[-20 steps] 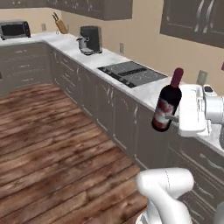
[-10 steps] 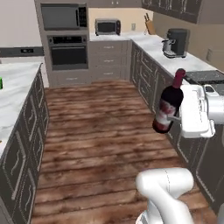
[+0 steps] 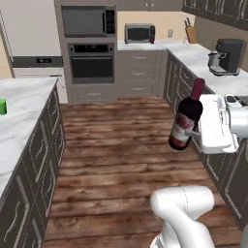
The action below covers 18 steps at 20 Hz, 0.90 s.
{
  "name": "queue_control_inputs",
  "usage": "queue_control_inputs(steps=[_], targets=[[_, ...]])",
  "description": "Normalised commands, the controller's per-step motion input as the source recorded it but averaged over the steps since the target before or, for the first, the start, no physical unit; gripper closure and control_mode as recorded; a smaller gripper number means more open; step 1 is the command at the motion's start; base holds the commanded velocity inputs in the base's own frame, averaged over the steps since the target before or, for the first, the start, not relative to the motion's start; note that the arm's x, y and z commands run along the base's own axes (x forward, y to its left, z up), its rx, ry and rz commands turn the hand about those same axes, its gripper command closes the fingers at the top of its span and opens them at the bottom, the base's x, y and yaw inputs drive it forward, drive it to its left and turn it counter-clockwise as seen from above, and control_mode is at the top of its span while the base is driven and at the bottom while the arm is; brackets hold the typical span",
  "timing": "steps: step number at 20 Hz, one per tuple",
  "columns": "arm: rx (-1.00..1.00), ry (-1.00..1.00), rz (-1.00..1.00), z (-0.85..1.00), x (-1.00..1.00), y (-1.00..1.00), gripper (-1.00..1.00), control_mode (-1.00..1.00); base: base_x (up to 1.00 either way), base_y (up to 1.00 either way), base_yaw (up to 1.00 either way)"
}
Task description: Open the cabinet directly in front. Then move the wine and the cup to the dining counter with the candle on it.
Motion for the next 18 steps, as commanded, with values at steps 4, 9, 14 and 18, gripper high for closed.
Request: queue_control_inputs(steps=[4,9,14,18], targets=[[0.00,0.00,0.00,0.00,0.00,0.00,1.00,1.00,1.00,0.00,0.09],[0.00,0.00,0.00,0.00,0.00,0.00,1.00,1.00,1.00,0.02,0.26],[0.00,0.00,0.00,0.00,0.00,0.00,1.00,1.00,1.00,0.00,0.62],[0.00,0.00,0.00,0.00,0.00,0.00,1.00,1.00,0.99,-0.01,0.74]])
